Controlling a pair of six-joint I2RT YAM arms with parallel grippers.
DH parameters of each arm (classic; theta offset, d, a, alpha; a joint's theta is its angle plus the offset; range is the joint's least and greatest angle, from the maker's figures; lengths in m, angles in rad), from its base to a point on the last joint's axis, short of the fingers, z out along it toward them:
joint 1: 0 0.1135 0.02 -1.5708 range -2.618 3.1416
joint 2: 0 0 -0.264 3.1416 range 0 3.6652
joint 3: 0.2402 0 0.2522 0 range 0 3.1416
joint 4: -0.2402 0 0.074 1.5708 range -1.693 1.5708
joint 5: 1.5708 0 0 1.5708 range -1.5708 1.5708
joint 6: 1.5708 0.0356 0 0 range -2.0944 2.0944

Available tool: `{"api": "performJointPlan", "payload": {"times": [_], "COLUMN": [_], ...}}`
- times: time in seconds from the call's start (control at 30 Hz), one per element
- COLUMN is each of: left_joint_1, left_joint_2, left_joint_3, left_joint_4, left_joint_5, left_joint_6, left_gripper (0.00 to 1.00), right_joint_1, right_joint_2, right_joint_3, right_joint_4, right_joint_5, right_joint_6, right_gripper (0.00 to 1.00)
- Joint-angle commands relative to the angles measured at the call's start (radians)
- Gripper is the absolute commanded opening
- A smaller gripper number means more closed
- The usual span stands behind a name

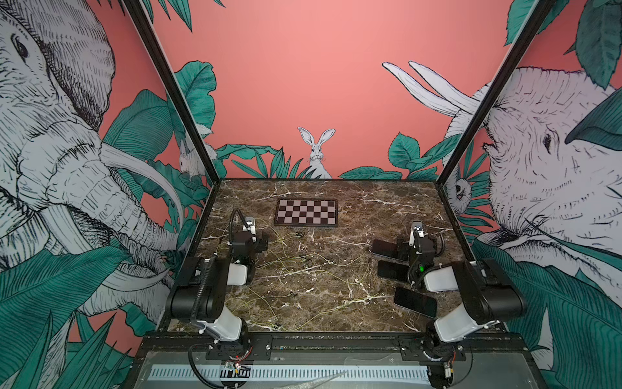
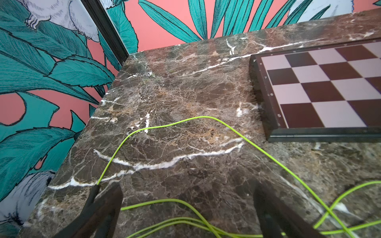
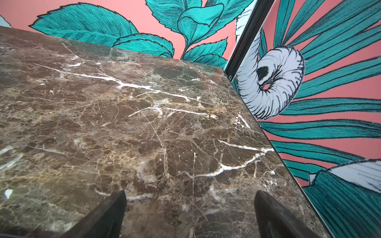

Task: Plug wired earphones into phones
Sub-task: Pick up the wired earphone from the center of the board.

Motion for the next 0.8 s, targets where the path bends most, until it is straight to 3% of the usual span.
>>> {"api": "performJointPlan", "payload": {"times": [0.0, 0.77], "left_joint_1": [0.002, 0.002], "left_joint_2": [-0.020, -0.020], "left_joint_3": [0.008, 0.008], "left_joint_4": [0.022, 0.023], "left_joint_5": [0.007, 0.006], "left_joint_6": [-0.009, -0.008], "left_gripper": [1.00, 1.00], "right_joint_1": [0.004, 0.004], "right_joint_2": [-0.014, -0.016], "right_joint_3": [-0.015, -0.005], "right_joint_4": [0.084, 0.057], "right_joint_5": [-0.007, -0.021], "right_joint_6": [-0.003, -0.003], "right_gripper": [0.99, 0.99]}}
